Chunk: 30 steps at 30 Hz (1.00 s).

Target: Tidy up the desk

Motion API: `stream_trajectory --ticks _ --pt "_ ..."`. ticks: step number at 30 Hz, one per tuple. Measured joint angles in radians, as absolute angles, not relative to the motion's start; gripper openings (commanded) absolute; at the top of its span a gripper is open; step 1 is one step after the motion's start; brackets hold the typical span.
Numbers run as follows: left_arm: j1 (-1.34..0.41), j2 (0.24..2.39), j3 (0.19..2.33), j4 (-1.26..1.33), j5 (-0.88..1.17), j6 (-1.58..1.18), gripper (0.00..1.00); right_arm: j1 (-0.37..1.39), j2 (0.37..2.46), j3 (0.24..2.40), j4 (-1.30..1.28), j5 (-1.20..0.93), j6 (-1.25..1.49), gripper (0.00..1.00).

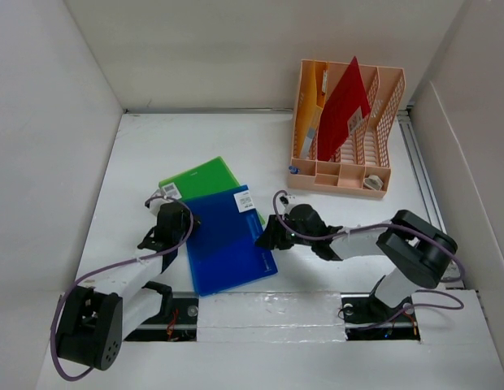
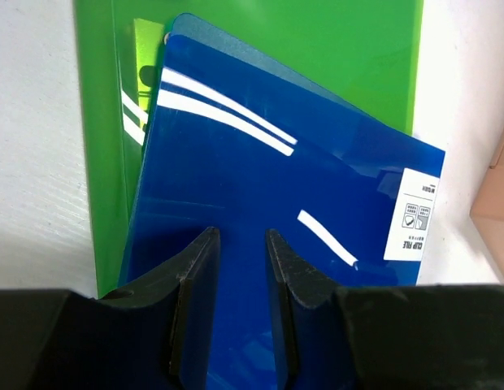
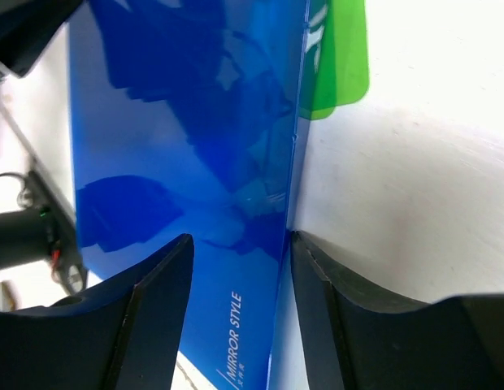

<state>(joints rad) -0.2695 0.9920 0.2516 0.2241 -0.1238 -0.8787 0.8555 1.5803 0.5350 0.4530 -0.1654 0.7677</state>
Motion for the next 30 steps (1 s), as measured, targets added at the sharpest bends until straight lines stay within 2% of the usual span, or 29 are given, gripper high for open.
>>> stream_trajectory --ticks 5,8,9,11,12,13,19,24,26,28,30 --pt "-0.270 0.993 0.252 0.220 -0.125 -0.879 0.25 0.842 1.625 0.495 0.614 -0.273 0.760 0.57" --pt "-0.270 0.996 0.252 0.220 -0.121 -0.879 0.25 0.839 1.684 0.498 0.683 -0.359 0.746 0.38" --pt "-0.270 0.997 0.252 0.220 -0.121 -0.879 0.25 0.838 1.704 0.500 0.701 -0.384 0.744 0.26" --pt "-0.270 0.998 0.252 0.220 -0.120 -0.879 0.25 0.838 1.739 0.506 0.720 -0.429 0.739 0.16" --pt "-0.270 0.998 0.252 0.220 -0.120 -0.880 0.25 0.836 1.750 0.506 0.728 -0.448 0.740 0.07" --pt "-0.270 0.998 0.252 0.220 -0.120 -0.880 0.25 0.834 1.758 0.509 0.734 -0.462 0.740 0.02" --pt "-0.270 1.000 0.252 0.236 -0.098 -0.880 0.32 0.831 1.738 0.507 0.719 -0.465 0.749 0.00" --pt "-0.270 1.051 0.284 0.276 -0.015 -0.862 0.38 0.831 1.588 0.479 0.619 -0.382 0.731 0.00" --pt "-0.271 1.089 0.325 0.284 0.026 -0.845 0.44 0.831 1.520 0.479 0.566 -0.341 0.709 0.00" --pt "-0.291 1.125 0.369 0.297 0.053 -0.832 0.55 0.832 1.459 0.480 0.503 -0.298 0.681 0.00" --pt "-0.328 1.153 0.410 0.302 0.071 -0.818 0.61 0.836 1.417 0.487 0.441 -0.257 0.651 0.00"
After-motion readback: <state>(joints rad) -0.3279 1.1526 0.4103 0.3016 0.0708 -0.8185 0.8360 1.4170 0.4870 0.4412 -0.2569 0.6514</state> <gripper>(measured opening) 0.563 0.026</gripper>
